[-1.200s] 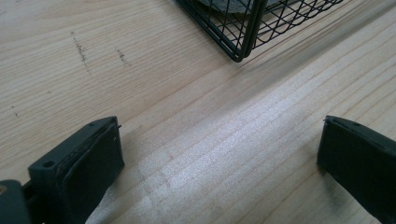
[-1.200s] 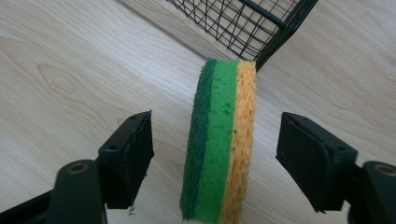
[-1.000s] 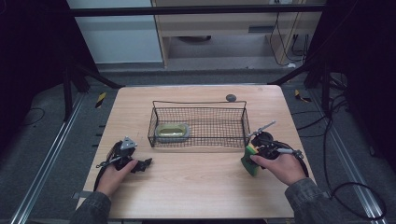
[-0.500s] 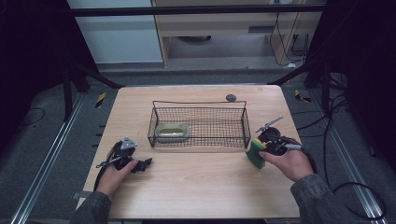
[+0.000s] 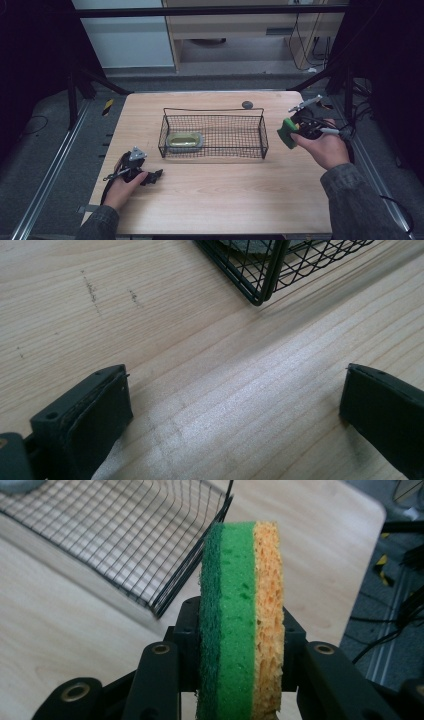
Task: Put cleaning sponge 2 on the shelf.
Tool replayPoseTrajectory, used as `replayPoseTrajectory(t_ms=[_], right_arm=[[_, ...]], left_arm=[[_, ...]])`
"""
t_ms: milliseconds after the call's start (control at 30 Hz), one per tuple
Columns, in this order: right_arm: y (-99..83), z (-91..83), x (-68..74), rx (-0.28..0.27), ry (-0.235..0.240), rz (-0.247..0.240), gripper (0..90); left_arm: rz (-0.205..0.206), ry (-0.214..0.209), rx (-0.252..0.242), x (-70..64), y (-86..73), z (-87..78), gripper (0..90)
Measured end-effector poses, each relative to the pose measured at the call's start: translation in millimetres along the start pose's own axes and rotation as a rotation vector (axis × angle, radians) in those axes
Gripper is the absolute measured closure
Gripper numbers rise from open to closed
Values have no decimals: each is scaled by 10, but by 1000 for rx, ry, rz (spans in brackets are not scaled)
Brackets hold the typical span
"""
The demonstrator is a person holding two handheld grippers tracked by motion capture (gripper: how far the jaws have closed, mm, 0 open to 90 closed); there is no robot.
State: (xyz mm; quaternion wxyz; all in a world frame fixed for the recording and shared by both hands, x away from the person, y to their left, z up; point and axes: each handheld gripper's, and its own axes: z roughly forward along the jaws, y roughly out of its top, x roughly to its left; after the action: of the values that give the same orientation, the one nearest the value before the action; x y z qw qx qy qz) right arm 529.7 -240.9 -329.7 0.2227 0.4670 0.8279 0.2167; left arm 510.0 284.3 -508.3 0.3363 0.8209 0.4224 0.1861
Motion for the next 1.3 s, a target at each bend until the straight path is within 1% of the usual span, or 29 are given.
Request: replayPoseTrajectory(t_ms=[100, 167, 300, 367, 533, 767, 867, 1100, 1267, 1300], right_arm=[[122, -47, -26, -32, -3, -21, 649], [205, -74, -26, -44, -13, -27, 649], [372, -98, -22, -55, -26, -44, 650], [458, -92, -6, -56, -27, -45, 649], [599, -88, 62, -63, -23, -67, 649], [722, -62, 116, -84, -22, -75, 650], [768, -31, 132, -92, -1, -80, 650], [848, 42, 217, -88, -1, -92, 649], [890, 64, 281, -100, 22, -97, 649], [896, 66, 291, -99, 21, -100, 649]], left_arm=[[-2, 2, 0, -3, -4, -4, 0], [-3, 1, 0, -3, -4, -4, 0], [-4, 2, -4, -3, -4, -2, 0], [-4, 3, -4, -4, -5, -2, 0], [-5, 3, -4, -3, -5, -3, 0], [-7, 4, -4, -5, -4, -3, 0], [-8, 4, -4, -6, -4, -3, 0], [-8, 4, -4, -6, -4, -2, 0], [-7, 4, -3, -6, -3, -2, 0], [-7, 4, -3, -6, -3, -3, 0]])
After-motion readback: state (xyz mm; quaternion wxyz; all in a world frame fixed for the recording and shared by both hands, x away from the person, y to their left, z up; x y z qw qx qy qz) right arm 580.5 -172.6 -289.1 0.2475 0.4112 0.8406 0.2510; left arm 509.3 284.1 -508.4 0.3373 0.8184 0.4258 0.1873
